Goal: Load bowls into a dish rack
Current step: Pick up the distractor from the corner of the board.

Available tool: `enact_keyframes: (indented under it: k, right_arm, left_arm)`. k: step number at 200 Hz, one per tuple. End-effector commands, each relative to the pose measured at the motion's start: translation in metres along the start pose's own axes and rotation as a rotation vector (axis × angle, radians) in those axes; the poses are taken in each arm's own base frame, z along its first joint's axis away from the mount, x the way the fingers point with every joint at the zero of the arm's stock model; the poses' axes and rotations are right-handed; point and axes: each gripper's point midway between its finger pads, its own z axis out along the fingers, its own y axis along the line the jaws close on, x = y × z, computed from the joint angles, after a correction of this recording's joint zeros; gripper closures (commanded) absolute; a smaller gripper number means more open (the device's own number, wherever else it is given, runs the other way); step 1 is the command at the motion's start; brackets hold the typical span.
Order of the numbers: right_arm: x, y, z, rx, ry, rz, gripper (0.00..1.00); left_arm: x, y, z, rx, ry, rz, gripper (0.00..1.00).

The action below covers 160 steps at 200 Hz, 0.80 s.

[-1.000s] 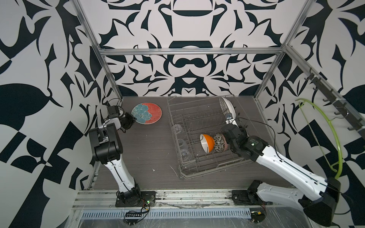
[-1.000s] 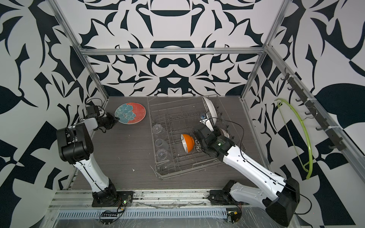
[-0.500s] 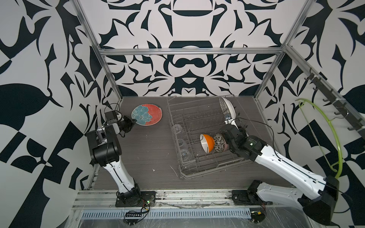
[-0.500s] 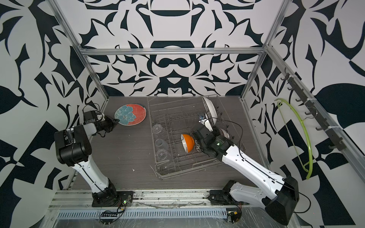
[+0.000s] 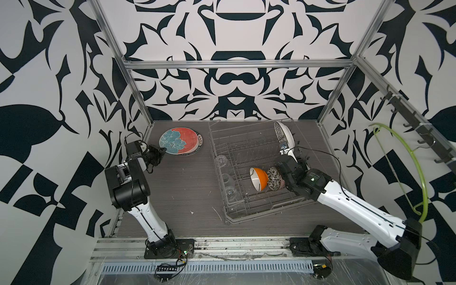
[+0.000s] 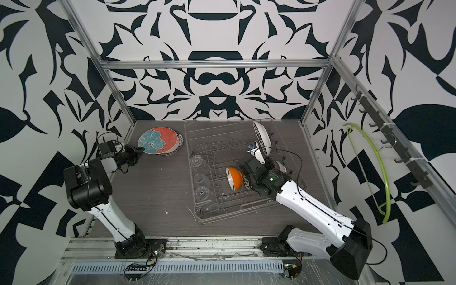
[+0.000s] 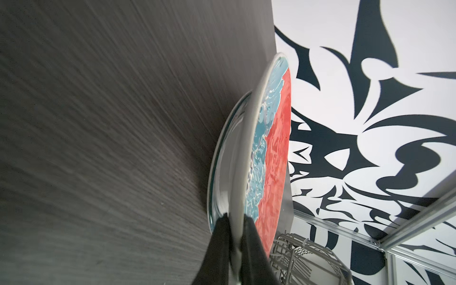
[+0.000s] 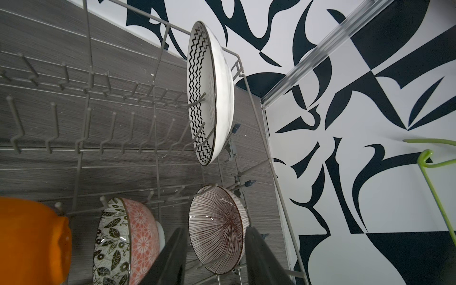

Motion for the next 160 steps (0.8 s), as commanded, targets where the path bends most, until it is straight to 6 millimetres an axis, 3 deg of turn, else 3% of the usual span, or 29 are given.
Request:
enact_keyframes:
  k: [1, 54, 113, 160]
  right_arm:
    - [-0.014, -0.01, -0.008, 0.024, -0.034, 0.035, 0.57]
    - [-0.014, -0.007, -0.006, 0.024, -0.028, 0.026, 0.57]
    - [-0.014, -0.007, -0.005, 0.028, -0.026, 0.022, 0.57]
    - [-0.014, -0.008, -0.006, 0.028, -0.028, 0.025, 0.57]
  left_arm:
    - [-0.005, -0.079, -0.026, 0.239, -0.007, 0.151, 1.0]
    - [-0.003, -0.105, -0.044, 0.272, -0.021, 0.149, 1.0]
    - [0.004, -0.15, -0.08, 0.299, -0.047, 0.177, 1.0]
    - [0.022, -0.182, -0.097, 0.294, -0.026, 0.197, 1.0]
